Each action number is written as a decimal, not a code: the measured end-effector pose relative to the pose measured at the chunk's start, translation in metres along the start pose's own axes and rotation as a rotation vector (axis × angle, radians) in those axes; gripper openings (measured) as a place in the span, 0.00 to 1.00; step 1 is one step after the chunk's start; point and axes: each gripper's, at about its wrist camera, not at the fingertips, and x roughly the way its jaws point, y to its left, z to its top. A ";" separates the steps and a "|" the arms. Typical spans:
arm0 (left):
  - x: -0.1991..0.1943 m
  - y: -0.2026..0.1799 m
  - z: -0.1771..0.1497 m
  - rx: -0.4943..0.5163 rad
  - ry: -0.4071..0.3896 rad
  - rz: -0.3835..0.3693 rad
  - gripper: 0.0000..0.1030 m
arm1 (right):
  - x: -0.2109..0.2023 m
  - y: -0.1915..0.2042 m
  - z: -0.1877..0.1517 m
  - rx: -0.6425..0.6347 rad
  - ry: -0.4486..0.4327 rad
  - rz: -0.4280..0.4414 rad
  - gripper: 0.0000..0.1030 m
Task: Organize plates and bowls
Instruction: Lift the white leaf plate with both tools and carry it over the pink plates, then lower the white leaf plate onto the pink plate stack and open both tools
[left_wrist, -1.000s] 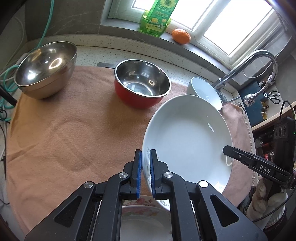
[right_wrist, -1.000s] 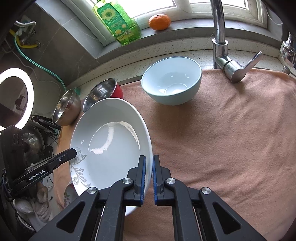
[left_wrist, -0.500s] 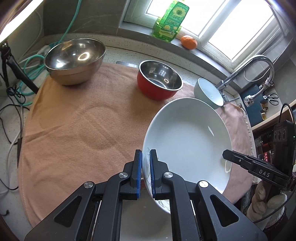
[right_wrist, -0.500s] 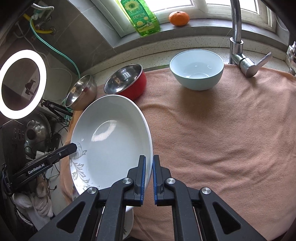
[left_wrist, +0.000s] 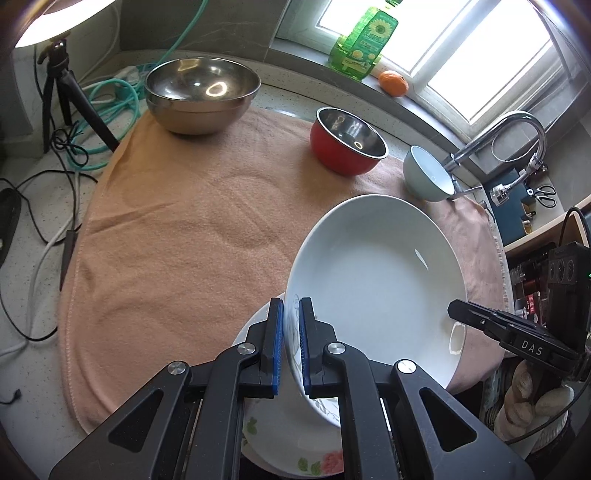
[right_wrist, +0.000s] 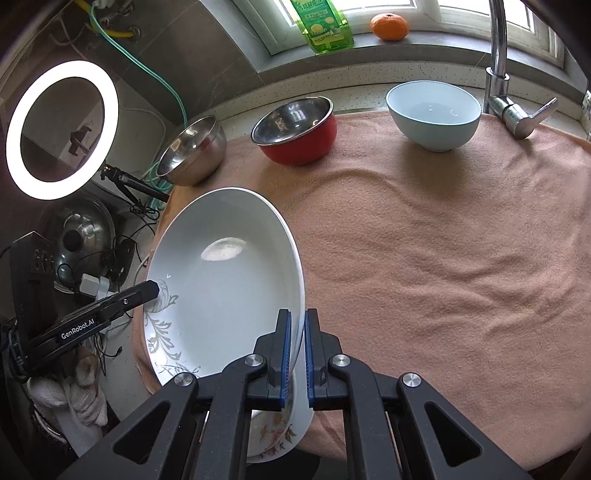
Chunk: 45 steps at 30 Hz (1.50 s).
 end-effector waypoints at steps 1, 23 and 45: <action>-0.001 0.002 -0.002 -0.002 0.002 0.001 0.06 | 0.001 0.002 -0.002 -0.002 0.004 0.001 0.06; -0.005 0.024 -0.041 -0.020 0.058 0.008 0.06 | 0.021 0.012 -0.048 0.006 0.098 0.012 0.06; 0.003 0.027 -0.052 -0.023 0.089 0.016 0.06 | 0.031 0.010 -0.055 -0.001 0.136 -0.003 0.06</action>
